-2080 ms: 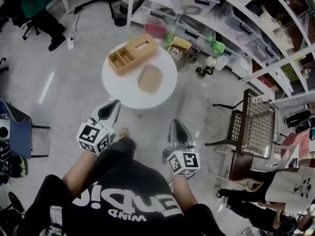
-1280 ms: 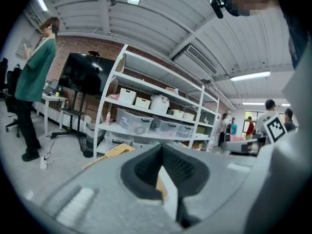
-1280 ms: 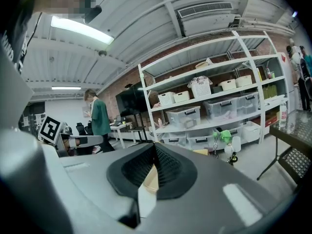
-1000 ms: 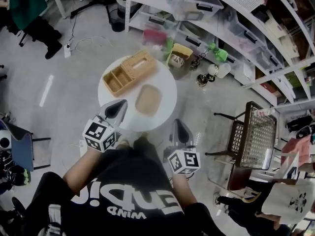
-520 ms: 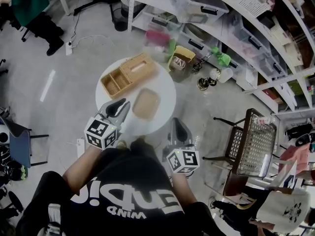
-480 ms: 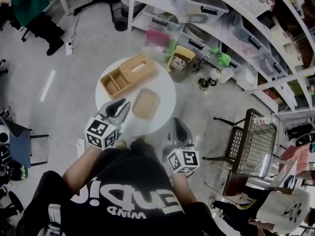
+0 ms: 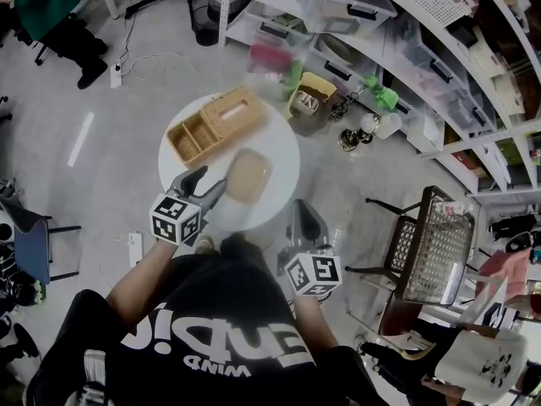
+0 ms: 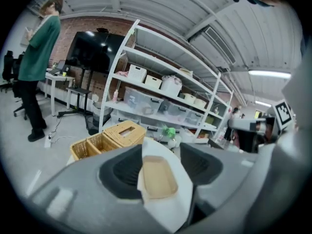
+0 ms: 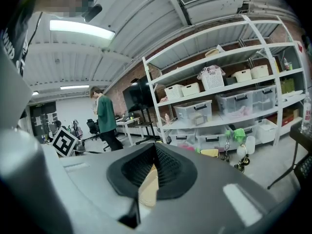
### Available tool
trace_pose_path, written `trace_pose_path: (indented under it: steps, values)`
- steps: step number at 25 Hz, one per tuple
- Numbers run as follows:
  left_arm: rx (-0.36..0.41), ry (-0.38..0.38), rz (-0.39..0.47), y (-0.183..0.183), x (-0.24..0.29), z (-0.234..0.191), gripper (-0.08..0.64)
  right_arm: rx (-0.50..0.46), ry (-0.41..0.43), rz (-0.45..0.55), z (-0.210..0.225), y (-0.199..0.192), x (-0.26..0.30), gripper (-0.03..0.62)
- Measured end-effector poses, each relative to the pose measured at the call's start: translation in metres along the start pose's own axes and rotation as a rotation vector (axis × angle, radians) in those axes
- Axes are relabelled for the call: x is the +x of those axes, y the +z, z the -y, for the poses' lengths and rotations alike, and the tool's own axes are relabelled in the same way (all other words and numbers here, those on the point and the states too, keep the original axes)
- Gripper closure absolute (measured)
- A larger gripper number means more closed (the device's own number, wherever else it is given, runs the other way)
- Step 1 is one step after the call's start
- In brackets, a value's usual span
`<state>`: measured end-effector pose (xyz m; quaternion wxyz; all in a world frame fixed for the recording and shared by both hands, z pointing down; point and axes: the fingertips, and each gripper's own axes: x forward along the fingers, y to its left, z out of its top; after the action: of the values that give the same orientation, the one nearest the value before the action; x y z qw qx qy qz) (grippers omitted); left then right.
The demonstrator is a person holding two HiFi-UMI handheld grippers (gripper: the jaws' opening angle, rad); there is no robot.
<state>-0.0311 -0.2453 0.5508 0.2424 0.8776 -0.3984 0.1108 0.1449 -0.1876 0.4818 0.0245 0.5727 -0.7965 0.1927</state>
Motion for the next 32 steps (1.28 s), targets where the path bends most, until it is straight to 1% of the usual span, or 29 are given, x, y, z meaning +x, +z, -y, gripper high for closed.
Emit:
trace_pose_path:
  steps: [4, 8, 12, 16, 19, 25, 29, 32]
  values:
    - [-0.033, 0.023, -0.05, -0.022, 0.014, -0.016, 0.324, 0.002, 0.002, -0.008, 0.003, -0.002, 0.005, 0.594]
    - [-0.081, 0.048, -0.101, -0.048, 0.028, -0.032, 0.348, 0.008, 0.0, -0.022, 0.007, -0.008, 0.008, 0.594]
    - [-0.115, 0.051, -0.158, -0.071, 0.042, -0.042, 0.356, 0.011, -0.003, -0.04, 0.01, -0.011, 0.012, 0.594]
    - [-0.138, 0.049, -0.212, -0.1, 0.053, -0.046, 0.354, 0.014, -0.008, -0.048, 0.015, -0.019, 0.013, 0.594]
    - [-0.174, 0.048, -0.246, -0.118, 0.059, -0.05, 0.345, 0.013, -0.013, -0.053, 0.017, -0.021, 0.014, 0.594]
    - [-0.287, 0.033, -0.282, -0.134, 0.07, -0.053, 0.333, 0.016, -0.023, -0.073, 0.022, -0.019, 0.016, 0.594]
    - [-0.317, 0.007, -0.306, -0.142, 0.073, -0.049, 0.324, 0.015, -0.026, -0.084, 0.022, -0.023, 0.015, 0.594]
    - [-0.328, 0.001, -0.324, -0.146, 0.074, -0.049, 0.316, 0.017, -0.029, -0.087, 0.021, -0.024, 0.016, 0.594]
